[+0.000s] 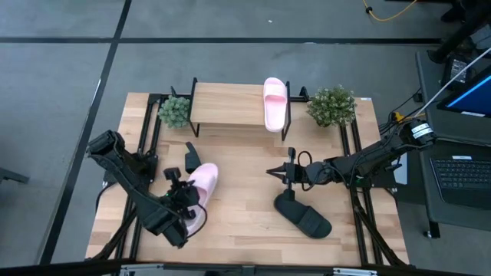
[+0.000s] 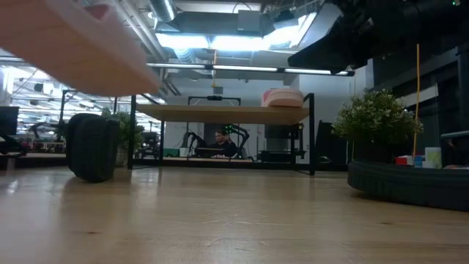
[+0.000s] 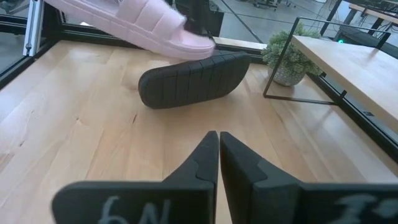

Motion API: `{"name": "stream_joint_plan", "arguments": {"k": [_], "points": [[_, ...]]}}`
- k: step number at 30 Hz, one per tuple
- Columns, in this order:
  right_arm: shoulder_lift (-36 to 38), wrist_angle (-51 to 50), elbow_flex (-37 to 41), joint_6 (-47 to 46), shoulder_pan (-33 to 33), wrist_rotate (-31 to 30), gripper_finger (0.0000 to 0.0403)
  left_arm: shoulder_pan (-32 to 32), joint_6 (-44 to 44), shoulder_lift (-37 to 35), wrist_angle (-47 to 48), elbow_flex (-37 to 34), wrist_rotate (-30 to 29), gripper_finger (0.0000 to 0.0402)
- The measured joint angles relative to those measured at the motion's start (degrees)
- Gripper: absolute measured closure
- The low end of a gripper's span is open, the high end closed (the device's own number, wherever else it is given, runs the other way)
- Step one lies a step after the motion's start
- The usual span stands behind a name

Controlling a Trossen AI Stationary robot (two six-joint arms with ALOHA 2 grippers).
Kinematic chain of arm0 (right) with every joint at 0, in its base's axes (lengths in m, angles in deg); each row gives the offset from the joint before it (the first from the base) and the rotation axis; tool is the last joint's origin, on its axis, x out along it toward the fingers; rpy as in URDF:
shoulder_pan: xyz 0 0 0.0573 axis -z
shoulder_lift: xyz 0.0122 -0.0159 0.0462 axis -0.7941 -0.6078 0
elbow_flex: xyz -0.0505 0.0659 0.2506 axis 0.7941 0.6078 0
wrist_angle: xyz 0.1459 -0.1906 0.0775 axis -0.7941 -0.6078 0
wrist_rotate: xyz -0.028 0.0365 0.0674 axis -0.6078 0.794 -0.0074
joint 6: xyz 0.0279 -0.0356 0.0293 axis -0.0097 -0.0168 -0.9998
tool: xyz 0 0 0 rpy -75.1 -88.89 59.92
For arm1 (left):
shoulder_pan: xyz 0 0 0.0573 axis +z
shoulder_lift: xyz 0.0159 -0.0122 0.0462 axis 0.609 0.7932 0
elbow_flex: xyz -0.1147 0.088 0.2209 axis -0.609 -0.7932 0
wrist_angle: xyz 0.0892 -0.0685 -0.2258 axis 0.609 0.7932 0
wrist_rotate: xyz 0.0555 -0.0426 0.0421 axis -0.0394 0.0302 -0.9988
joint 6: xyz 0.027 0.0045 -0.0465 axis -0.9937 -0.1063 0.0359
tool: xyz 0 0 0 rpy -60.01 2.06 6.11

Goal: Pick and place slides into the shelf
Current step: Put the pink slipper on the shelf

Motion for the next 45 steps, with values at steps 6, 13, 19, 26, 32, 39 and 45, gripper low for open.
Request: {"name": "stream_joint_plan", "arguments": {"k": [6,13,19,26,32,39,45], "points": [[0.0,0.0,0.0,-0.01,0.0,0.0,0.0384,4.72,-5.6,-0.02,-0.01,0.0,-7.05,0.04],[0.0,0.0,0.0,0.01,0.0,0.0,0.0384,11.04,-9.34,-0.09,-0.43,2.6,-13.05,0.04],[0.0,0.0,0.0,0.01,0.0,0.0,0.0384,17.88,-16.95,-0.13,-1.65,7.16,-16.06,0.04],[0.0,0.0,0.0,-0.01,0.01,0.0,0.0384,26.85,-27.53,-0.15,-6.22,11.23,-16.12,0.04],[0.0,0.0,0.0,0.0,0.0,0.0,0.0384,33.59,-38.63,-0.17,-14.28,13.15,-14.85,0.04],[0.0,0.0,0.0,0.01,0.0,0.0,0.0384,40.69,-54.37,-0.17,-27.86,13.16,-10.47,0.04],[0.0,0.0,0.0,-0.01,0.02,0.0,0.0384,45.59,-63.26,-0.17,-37.17,13.16,-7.86,0.04]]}}
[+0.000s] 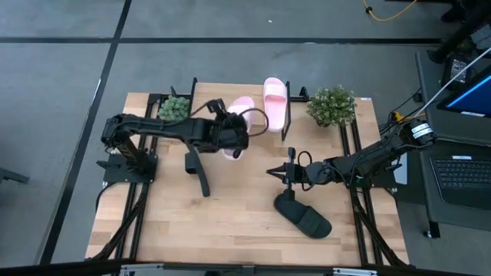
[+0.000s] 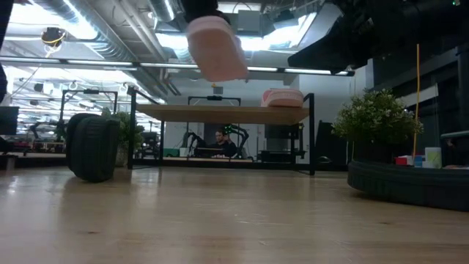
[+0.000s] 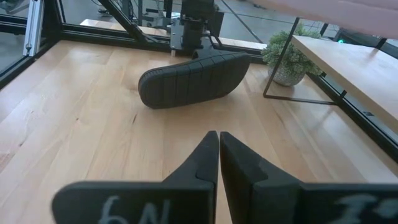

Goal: Pick and place slides into the shelf
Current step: Put the pink slipper on the shelf

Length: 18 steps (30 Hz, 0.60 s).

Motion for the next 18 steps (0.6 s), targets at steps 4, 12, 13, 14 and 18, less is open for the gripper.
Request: {"name": "stream_joint_plan", "arguments": {"k": [4,12,13,14,18], "points": [[0.0,0.0,0.0,0.02,-0.02,0.0,0.0384,3.48,-3.05,0.0,-5.38,0.0,-0.01,0.04],[0.0,0.0,0.0,0.18,-0.02,0.0,0.0384,8.2,-6.4,0.0,-10.41,0.0,2.25,0.04],[0.0,0.0,0.0,0.2,-0.02,-0.01,0.0384,8.63,-7.24,0.0,-11.07,0.0,3.78,0.04],[0.0,0.0,0.0,0.19,0.0,-0.02,0.0384,9.08,-7.84,0.04,-11.76,0.0,5.4,0.04],[0.0,0.0,0.0,0.2,-0.02,-0.02,0.0384,10.84,-11.09,1.1,-14.28,-0.04,8.02,0.04]]}}
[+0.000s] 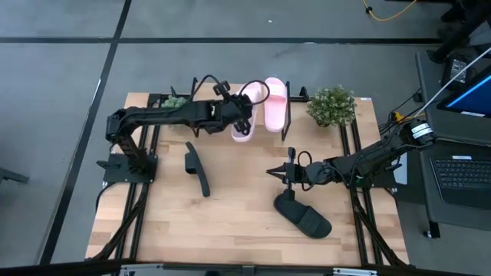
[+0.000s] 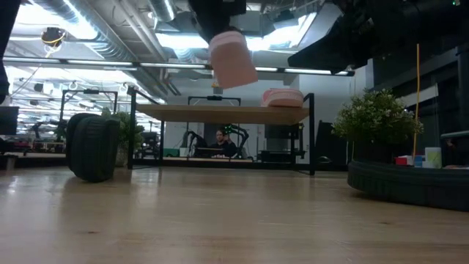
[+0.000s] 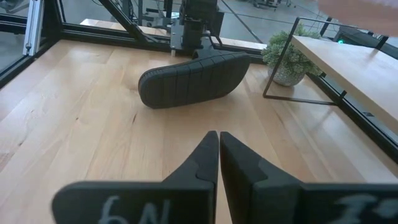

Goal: Pick and place slides into the shelf
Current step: Put the pink slipper on the shelf

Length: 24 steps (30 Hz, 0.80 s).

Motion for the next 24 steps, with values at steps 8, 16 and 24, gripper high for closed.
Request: {"name": "stream_joint_plan", "arguments": {"k": [8,16,24], "points": [[0.0,-0.03,0.0,0.0,0.01,0.01,0.0384,3.56,-2.73,1.26,-1.18,2.5,-0.37,0.04],[0.0,-0.02,0.0,0.0,0.0,-0.01,0.0384,5.04,-5.75,5.18,0.37,8.72,0.0,0.04],[0.0,-0.02,0.0,0.0,0.0,0.01,0.0384,6.07,-8.24,11.37,4.74,16.59,-0.14,0.04]]}}
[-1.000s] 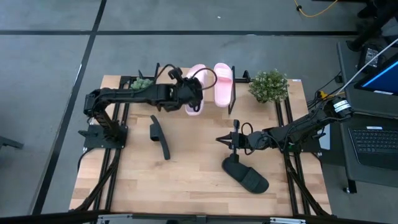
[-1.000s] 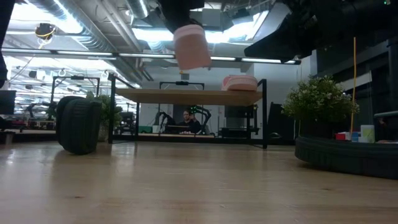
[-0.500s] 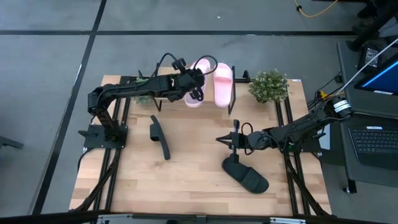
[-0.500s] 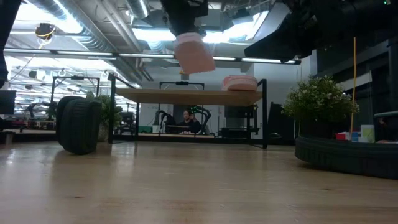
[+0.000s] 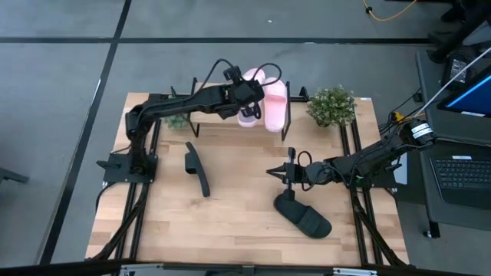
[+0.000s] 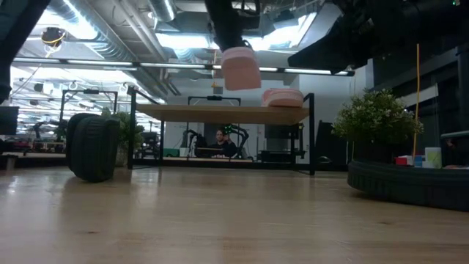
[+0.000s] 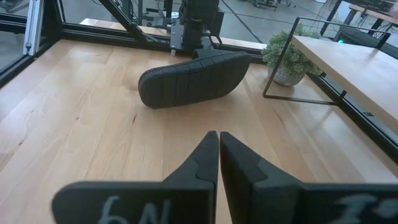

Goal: Pick and place slides into the shelf
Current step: Put the pink slipper on the shelf

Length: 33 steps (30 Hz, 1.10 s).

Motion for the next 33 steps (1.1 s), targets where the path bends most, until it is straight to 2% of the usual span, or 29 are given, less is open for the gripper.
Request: {"name": "stream_joint_plan", "arguments": {"k": [11,24,33], "points": [[0.0,0.02,0.0,0.0,0.02,-0.01,0.0384,1.14,6.21,0.88,0.99,0.59,-0.9,0.04],[0.0,0.02,0.0,0.0,0.02,-0.02,0.0384,2.15,7.6,6.25,1.8,0.52,-1.25,0.04],[0.0,-0.04,0.0,0.0,0.01,0.0,0.0384,2.79,10.22,7.15,2.45,0.48,0.32,0.04]]}}
